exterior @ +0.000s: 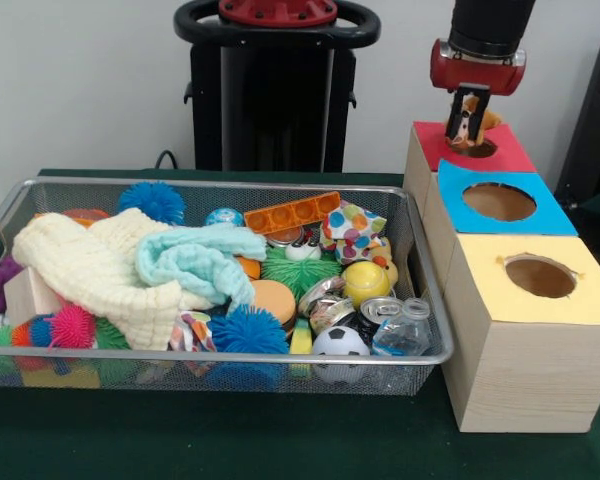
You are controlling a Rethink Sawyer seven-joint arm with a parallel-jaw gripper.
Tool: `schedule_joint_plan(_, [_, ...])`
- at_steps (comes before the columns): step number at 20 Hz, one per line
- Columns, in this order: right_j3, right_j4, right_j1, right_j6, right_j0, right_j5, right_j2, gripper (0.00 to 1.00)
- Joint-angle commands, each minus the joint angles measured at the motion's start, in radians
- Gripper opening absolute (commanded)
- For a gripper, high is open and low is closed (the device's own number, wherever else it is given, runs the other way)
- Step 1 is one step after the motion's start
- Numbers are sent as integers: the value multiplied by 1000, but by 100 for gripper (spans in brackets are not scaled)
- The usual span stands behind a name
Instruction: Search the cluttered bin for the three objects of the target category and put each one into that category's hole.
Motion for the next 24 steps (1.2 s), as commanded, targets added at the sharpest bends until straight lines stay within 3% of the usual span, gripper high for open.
schedule_joint_plan(1, [33, 65, 43, 252, 6, -90, 99, 0])
schedule_joint_plan(12, [12, 78, 63, 256, 25, -113, 79, 0])
schedule_joint_plan(13, [12, 77, 64, 254, 27, -119, 78, 100])
schedule_joint_plan(24, [17, 66, 43, 228, 13, -93, 72, 100])
